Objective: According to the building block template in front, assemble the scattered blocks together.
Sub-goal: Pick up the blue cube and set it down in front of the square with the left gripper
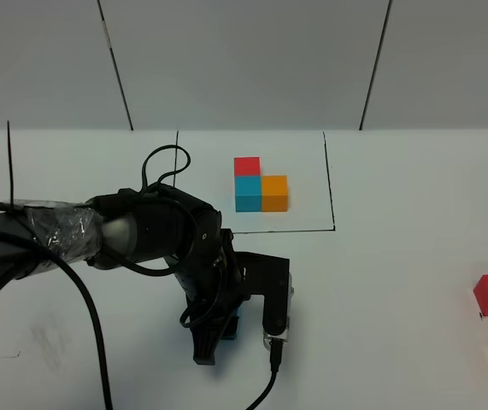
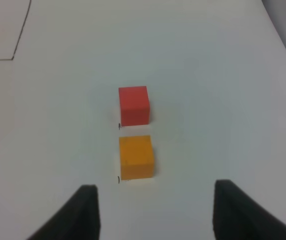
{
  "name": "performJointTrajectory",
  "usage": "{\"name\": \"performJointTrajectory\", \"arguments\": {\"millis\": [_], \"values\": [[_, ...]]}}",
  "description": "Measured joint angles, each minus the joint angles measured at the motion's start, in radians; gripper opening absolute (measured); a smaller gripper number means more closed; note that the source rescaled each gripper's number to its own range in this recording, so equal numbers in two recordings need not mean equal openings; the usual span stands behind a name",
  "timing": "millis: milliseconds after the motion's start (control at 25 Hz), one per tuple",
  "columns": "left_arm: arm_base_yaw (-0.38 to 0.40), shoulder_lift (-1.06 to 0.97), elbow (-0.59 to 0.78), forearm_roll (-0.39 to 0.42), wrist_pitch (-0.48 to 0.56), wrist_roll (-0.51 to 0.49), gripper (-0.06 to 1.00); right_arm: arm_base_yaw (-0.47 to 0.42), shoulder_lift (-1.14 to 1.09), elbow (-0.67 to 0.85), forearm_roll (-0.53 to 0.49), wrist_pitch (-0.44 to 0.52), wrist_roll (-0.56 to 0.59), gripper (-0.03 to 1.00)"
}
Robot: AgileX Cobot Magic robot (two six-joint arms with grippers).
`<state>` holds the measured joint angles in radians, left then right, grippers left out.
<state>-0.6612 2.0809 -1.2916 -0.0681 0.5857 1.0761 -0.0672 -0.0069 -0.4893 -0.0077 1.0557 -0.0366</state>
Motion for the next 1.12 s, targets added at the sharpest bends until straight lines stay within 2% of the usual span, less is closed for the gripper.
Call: {"name": "performJointTrajectory", "arguments": {"millis": [600, 840, 920, 1120], "values": [[0.000, 0.005, -0.002, -0.002, -0.002, -0.014, 0.00, 0.000, 0.000, 0.000, 0.000, 0.000, 0.000, 0.11], [0.000, 0.008, -0.048, -0.002, 0.066, -0.021, 0.02, 0.000, 0.000, 0.000, 0.000, 0.000, 0.000, 0.11], [0.000, 0.008, -0.088, -0.002, 0.109, -0.032, 0.11, 0.000, 0.000, 0.000, 0.000, 0.000, 0.000, 0.11], [0.000, 0.008, -0.234, -0.002, 0.291, -0.136, 0.61, 0.000, 0.000, 0.000, 0.000, 0.000, 0.000, 0.11]]}}
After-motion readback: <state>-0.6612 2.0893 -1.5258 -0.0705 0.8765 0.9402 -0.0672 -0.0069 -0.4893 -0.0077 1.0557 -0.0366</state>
